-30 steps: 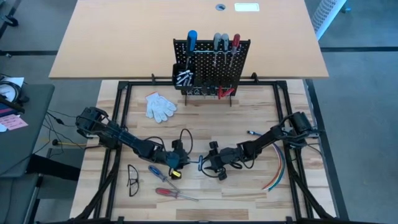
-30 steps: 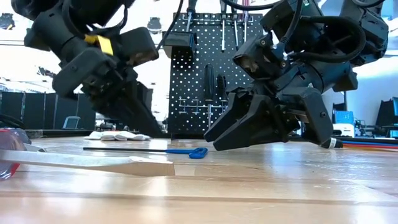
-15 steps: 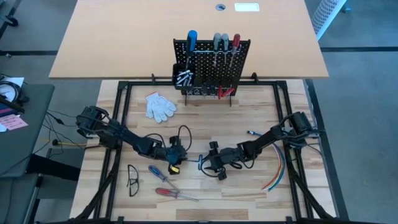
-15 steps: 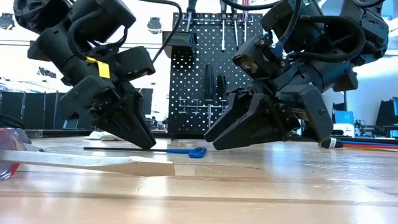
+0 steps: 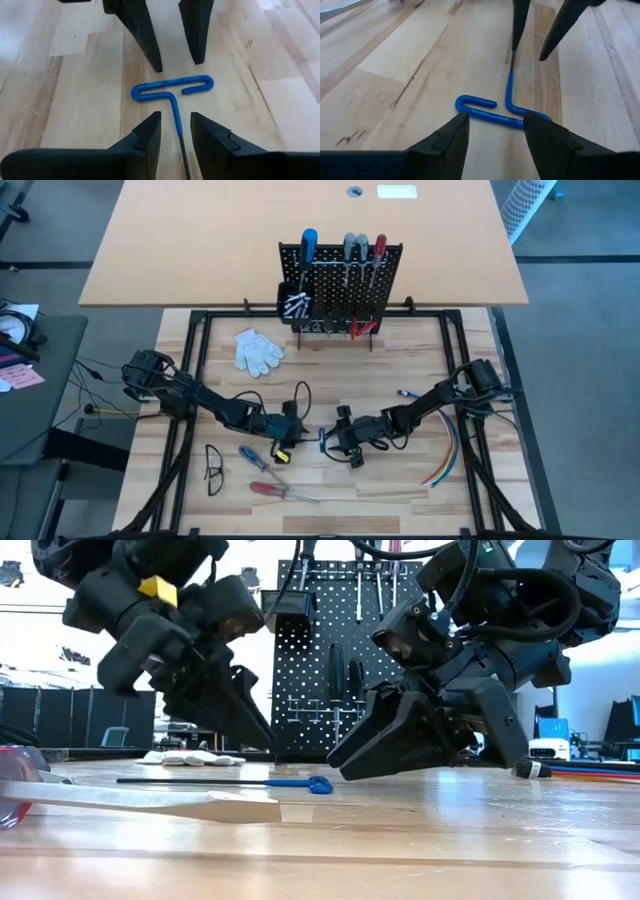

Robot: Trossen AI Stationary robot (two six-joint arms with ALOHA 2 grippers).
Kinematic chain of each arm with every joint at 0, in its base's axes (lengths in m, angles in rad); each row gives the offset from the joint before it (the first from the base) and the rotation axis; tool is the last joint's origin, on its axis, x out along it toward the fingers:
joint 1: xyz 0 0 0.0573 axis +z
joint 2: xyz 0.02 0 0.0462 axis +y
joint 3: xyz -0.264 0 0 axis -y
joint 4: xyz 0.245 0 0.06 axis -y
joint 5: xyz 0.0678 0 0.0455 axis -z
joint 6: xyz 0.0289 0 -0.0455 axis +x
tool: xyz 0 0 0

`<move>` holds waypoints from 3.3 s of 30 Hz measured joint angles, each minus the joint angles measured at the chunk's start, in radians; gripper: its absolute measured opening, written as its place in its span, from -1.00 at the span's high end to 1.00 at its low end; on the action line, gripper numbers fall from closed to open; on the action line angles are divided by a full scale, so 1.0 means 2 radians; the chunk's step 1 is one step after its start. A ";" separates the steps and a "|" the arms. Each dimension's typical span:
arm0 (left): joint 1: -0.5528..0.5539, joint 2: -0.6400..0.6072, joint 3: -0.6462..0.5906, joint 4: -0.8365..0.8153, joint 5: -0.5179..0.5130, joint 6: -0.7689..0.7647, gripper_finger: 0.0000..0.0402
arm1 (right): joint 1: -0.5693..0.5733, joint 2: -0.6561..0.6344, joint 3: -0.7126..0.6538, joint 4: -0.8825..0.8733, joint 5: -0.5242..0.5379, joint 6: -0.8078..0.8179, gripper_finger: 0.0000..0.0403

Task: Hang tools onto peg board
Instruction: Hang the blue pick tool on the pegboard

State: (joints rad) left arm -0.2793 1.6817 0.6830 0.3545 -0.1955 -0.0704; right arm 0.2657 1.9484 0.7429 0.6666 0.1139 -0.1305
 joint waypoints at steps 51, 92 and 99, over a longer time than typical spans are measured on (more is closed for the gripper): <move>-0.070 0.066 0.021 0.017 -0.086 -0.112 1.00 | 0.030 -0.031 0.004 0.004 0.079 0.041 0.03; -0.090 0.006 0.053 -0.096 -0.107 -0.117 1.00 | 0.100 -0.031 0.036 -0.066 0.158 -0.177 0.03; -0.090 0.006 0.053 -0.089 -0.088 -0.117 1.00 | 0.104 0.000 0.061 -0.082 0.244 -0.251 0.03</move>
State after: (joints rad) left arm -0.4599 1.6943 0.7891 0.1766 -0.3709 -0.3041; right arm 0.4740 1.9483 0.8658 0.5030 0.6017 -0.6331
